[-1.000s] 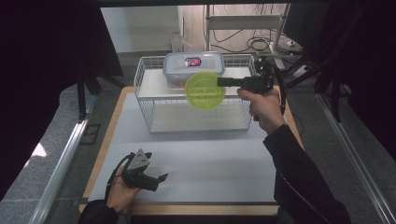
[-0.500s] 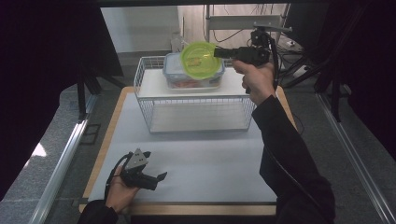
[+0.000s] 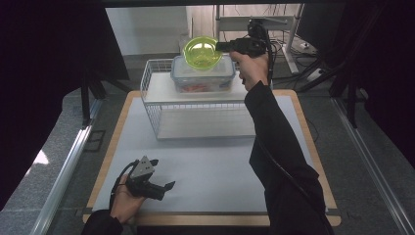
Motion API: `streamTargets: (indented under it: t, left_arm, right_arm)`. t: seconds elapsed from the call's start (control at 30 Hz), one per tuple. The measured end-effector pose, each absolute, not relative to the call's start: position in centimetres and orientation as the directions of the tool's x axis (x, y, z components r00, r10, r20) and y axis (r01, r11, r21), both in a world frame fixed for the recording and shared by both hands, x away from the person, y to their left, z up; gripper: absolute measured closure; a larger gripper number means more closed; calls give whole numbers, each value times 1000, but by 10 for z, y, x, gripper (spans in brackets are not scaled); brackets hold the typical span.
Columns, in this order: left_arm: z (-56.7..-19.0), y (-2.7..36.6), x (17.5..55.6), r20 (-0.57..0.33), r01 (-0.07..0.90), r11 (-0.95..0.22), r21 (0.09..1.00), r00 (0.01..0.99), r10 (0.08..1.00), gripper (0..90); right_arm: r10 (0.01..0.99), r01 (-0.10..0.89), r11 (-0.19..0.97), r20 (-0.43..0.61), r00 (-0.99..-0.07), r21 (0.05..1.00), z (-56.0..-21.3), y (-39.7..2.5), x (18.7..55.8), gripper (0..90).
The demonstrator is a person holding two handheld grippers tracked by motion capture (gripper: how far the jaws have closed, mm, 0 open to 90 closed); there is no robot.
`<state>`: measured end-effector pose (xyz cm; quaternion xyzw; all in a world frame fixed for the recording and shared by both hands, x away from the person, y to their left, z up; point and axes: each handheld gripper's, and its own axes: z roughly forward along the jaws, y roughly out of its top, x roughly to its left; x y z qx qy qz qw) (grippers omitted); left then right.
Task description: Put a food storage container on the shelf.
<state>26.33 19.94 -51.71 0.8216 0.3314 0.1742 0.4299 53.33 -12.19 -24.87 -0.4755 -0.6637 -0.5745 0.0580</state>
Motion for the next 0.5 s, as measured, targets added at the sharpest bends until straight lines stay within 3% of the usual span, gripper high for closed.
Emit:
streamTargets:
  t: [0.3,0.5]
  left_arm:
    - [-517,199,263,-4,395,-410,822,724,690,15]
    - [-518,199,264,-3,396,-414,819,725,688,15]
  right_arm:
    - [609,695,-148,619,-496,703,-253,-116,544,744]
    - [632,676,-162,601,-489,719,-256,-115,546,744]
